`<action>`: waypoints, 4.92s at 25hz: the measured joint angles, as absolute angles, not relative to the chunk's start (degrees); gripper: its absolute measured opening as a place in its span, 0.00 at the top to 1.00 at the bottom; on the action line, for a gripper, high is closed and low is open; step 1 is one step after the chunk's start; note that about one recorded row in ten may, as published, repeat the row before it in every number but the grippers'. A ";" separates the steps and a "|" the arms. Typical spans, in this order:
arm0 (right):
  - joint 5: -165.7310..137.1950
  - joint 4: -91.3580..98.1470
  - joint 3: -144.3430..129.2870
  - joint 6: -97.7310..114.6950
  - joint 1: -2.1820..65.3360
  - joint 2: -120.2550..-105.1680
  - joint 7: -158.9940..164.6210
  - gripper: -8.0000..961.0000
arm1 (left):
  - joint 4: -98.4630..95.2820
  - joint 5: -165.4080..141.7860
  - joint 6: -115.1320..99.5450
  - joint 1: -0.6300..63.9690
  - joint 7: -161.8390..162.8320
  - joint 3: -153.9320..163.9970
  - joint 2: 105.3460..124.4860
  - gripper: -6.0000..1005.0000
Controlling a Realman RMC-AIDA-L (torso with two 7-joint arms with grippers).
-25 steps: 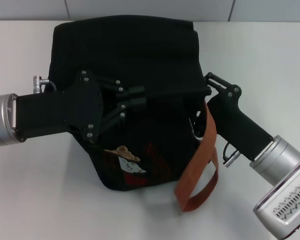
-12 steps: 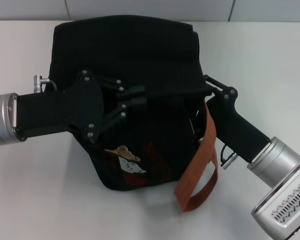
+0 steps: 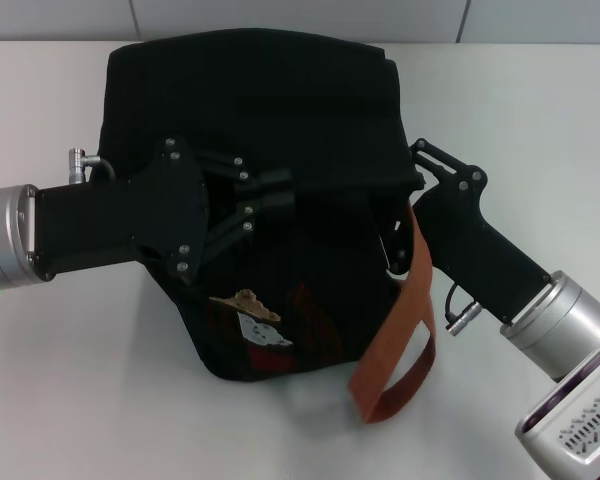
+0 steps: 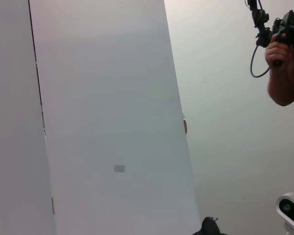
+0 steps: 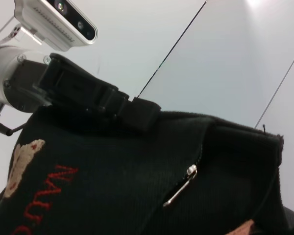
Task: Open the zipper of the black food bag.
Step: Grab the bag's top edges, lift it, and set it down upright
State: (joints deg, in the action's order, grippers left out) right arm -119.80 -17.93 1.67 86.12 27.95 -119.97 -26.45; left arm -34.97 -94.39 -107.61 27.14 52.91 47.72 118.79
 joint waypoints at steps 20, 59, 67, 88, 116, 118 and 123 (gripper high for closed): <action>-119.51 -16.61 2.00 91.28 24.76 -119.71 -21.13 0.52 | -34.97 -94.42 -107.22 27.69 52.91 47.72 118.90 0.90; -124.45 -9.70 -0.67 85.92 31.10 -119.84 -0.66 0.53 | -34.10 -94.39 -106.51 28.26 52.47 47.72 118.86 0.90; -123.95 -11.94 0.68 84.93 31.12 -119.94 -7.83 0.54 | -33.73 -94.39 -106.32 28.85 52.46 47.71 118.91 0.90; -124.10 -13.32 6.87 82.45 28.91 -119.88 -18.21 0.55 | -32.61 -94.40 -105.74 29.45 52.03 47.72 118.82 0.90; -124.37 -16.94 4.90 82.47 26.08 -119.88 -35.69 0.57 | -31.26 -94.41 -105.97 29.62 52.03 47.55 118.92 0.90; -124.38 -16.80 4.73 82.18 25.82 -119.88 -36.68 0.57 | -31.26 -94.42 -106.02 29.62 52.03 47.48 118.92 0.90; -124.38 -16.89 4.56 82.02 25.43 -119.88 -39.91 0.57 | -31.27 -94.40 -106.05 29.62 52.03 47.46 118.92 0.90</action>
State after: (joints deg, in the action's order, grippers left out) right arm -124.38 -16.89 4.56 82.02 25.43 -119.88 -39.91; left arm -31.27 -94.41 -106.05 29.62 52.03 47.46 118.92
